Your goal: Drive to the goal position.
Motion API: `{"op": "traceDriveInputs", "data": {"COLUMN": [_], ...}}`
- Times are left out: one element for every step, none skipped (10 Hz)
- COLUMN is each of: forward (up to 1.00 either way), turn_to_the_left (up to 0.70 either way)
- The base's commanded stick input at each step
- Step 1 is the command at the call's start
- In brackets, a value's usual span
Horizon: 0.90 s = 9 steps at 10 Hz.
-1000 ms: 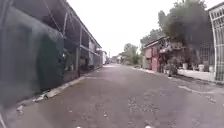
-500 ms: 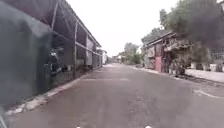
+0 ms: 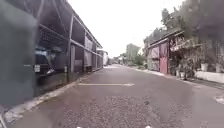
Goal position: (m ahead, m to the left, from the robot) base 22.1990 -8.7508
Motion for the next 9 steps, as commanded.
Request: {"op": "traceDriveInputs", "data": {"forward": [1.00, 1.00, 1.00, 1.00, 1.00, 1.00, 1.00, 1.00, 1.00], "turn_to_the_left": [0.00, 0.00, 0.00, 0.00, 0.00, 0.00, 0.00, 0.00, 0.00]}}
